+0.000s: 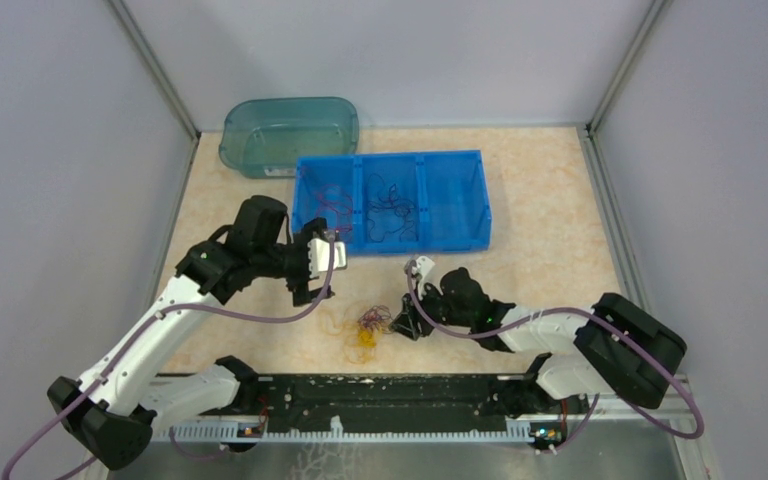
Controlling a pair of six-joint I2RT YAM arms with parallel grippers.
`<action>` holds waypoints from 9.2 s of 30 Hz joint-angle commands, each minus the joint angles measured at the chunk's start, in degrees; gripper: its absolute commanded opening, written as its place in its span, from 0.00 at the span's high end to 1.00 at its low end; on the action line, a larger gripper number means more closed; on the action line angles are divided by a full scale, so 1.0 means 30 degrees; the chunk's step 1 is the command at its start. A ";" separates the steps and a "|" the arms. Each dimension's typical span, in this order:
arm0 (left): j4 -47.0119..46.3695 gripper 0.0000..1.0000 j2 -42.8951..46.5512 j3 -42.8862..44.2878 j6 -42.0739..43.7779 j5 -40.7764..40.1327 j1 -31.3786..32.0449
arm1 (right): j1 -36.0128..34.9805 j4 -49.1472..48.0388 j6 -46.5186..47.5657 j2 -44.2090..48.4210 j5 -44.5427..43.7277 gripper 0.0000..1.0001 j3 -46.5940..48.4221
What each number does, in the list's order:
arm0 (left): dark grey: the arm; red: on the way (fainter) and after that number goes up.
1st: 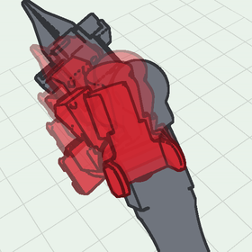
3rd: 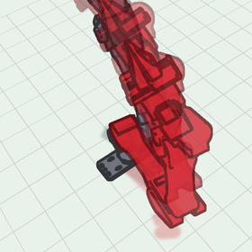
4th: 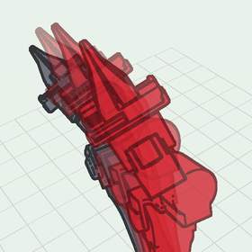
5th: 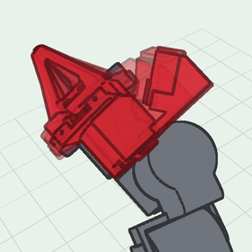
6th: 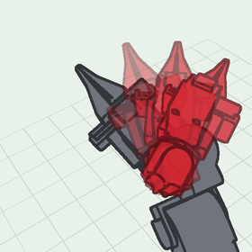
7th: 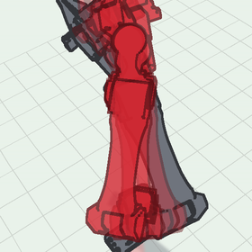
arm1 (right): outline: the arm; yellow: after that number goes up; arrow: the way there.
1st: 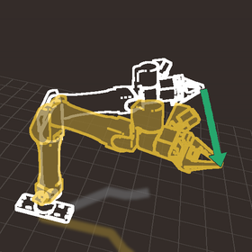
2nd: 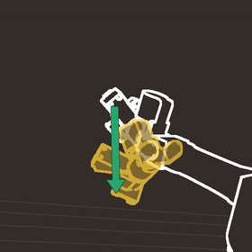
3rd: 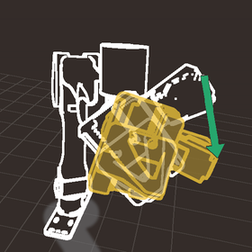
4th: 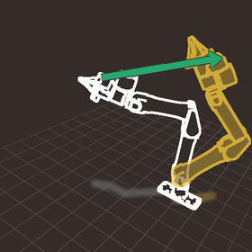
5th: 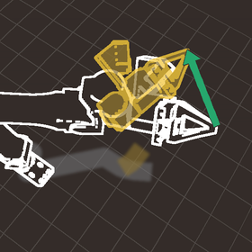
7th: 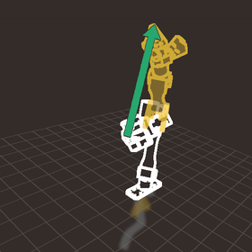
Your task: Untangle the cables
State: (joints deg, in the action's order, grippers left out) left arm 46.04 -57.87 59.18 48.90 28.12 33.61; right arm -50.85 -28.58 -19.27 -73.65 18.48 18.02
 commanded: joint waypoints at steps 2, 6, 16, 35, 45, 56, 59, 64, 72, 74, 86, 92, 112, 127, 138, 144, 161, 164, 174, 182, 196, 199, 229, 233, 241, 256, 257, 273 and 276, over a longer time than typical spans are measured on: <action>0.0012 0.00 0.0122 0.0797 0.0075 0.0596 -0.0068 | -0.0159 -0.3180 -0.1030 -0.0158 0.2410 0.61 -0.0252; 0.0041 0.00 0.0119 0.0870 0.0075 0.0581 -0.0069 | -0.0159 -0.3841 -0.1308 -0.0674 0.2191 0.72 -0.0401; 0.0129 0.00 0.0230 0.0859 -0.0145 0.1206 -0.0069 | -0.0141 -0.2203 -0.0644 0.2705 -0.0476 1.00 0.0274; -0.4128 0.05 0.0878 -0.1633 -0.6225 0.4868 -0.0069 | -0.0134 -0.4108 -0.1999 0.3485 0.2625 1.00 0.5080; -0.7817 0.07 0.1224 -0.3327 -0.9608 0.6288 -0.0069 | -0.0160 -0.5783 -0.3307 0.2503 0.3434 1.00 0.6034; -1.0566 0.52 0.0737 -0.3927 -1.2782 0.8221 -0.0069 | -0.0160 -0.7954 -0.4905 0.1900 0.3433 1.00 0.6170; -1.0448 0.73 0.0669 -0.3872 -1.2635 0.8513 -0.0069 | -0.0177 -0.8288 -0.5151 0.1931 0.3363 1.00 0.6122; -0.9316 0.99 0.0643 -0.3738 -1.1488 0.8472 -0.0062 | -0.0137 -0.8443 -0.5310 0.2442 0.2469 0.87 0.5770; -0.8172 0.99 0.0648 -0.2179 -1.0105 0.7653 -0.0054 | 0.0449 -0.8855 -0.4298 0.4920 0.1170 0.34 0.2926; -0.7555 0.99 0.0577 -0.1572 -0.9766 0.7640 -0.0061 | 0.0482 -0.9061 -0.3572 0.5969 0.0928 0.21 0.1847; -0.7694 0.99 0.0194 0.0329 -1.2732 0.8657 -0.0069 | -0.1448 -0.9846 0.0370 0.1531 0.1107 0.17 0.3730; -0.6419 0.99 -0.0220 0.2603 -1.2813 0.9210 -0.0054 | -0.1628 -1.3438 -0.0611 -0.2979 0.1059 0.28 0.4738; -0.7849 0.99 -0.1627 1.1424 -1.0998 0.6568 -0.0067 | -0.1767 -1.7720 -0.3027 -0.8355 0.0464 0.51 0.3291; -1.4400 1.00 -0.2646 1.5965 -0.6722 0.2105 -0.0069 | -0.2049 -1.6200 -0.2738 -0.8439 -0.0058 0.56 0.3556; -1.6965 1.00 -0.4001 1.9137 -0.4563 0.1375 -0.0062 | -0.2645 -1.4841 -0.2117 -0.8820 -0.0858 0.56 0.3299; -1.7961 1.00 -0.4598 2.0543 -0.3108 0.1309 -0.0069 | -0.2801 -1.6252 -0.2437 -0.9628 -0.1613 0.53 0.2270; -1.9532 1.00 -0.6062 2.3407 0.0739 0.1249 -0.0062 | -0.3443 -1.7993 -0.2499 -1.0304 -0.2783 0.44 0.0930; -1.8803 1.00 -0.5353 2.1755 0.0702 0.1676 -0.0069 | -0.3441 -1.8029 -0.2434 -0.9201 -0.3113 0.41 0.0731; -1.7734 1.00 -0.4093 1.6944 0.0071 0.1584 -0.0069 | -0.3426 -1.1002 -0.0582 -0.2121 -0.5353 0.09 0.1556; -1.7680 1.00 -0.4032 1.3620 -0.0375 0.1480 0.0219 | -0.3270 -0.6624 0.0363 0.2679 -0.9361 0.04 0.1357; -2.0111 1.00 -0.7705 1.1630 -0.2559 -0.2389 0.0989 | -0.3237 -0.1646 0.0562 0.7164 -1.7115 0.05 0.0309; -2.0361 1.00 -0.8601 1.1691 -0.2322 -0.2508 0.0993 | -0.3229 -0.1658 0.0805 0.7519 -1.7506 0.05 0.0055; -2.2005 1.00 -1.3595 1.1633 -0.0383 -0.2781 0.0540 | -0.3120 0.0002 0.0576 1.0367 -1.8689 0.06 -0.0439; -2.2103 1.00 -1.4308 1.1259 -0.0956 -0.3042 0.0517 | -0.3119 0.0044 0.0759 1.0319 -1.8714 0.06 -0.0350; -2.0701 1.00 -1.5050 1.0279 -0.3303 -0.3714 0.0228 | -0.3125 0.0384 0.0965 1.0391 -1.8726 0.07 -0.0138; -1.2026 1.00 -1.7959 1.1109 -0.1844 -0.6243 0.0081 | -0.2785 0.1994 0.0714 1.1137 -1.8999 0.07 0.0533; -1.1827 1.00 -1.8077 1.1052 -0.1835 -0.6213 0.0082 | -0.2754 0.2011 0.0684 1.1135 -1.9008 0.07 0.0560; -0.9247 0.41 -2.1164 1.4511 -0.1169 -0.6533 0.0078 | -0.2680 0.3910 -0.0165 1.1256 -1.8779 0.07 0.1355; -0.8668 0.28 -2.0542 1.5016 -0.1113 -0.5817 0.0049 | -0.2687 0.4043 -0.0195 1.1055 -1.8651 0.07 0.1523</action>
State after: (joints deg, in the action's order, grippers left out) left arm 16.88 -121.84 99.90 44.99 8.82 33.91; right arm -59.46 -16.19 -19.29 -40.82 -37.69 19.11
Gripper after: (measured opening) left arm 0.672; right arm 0.937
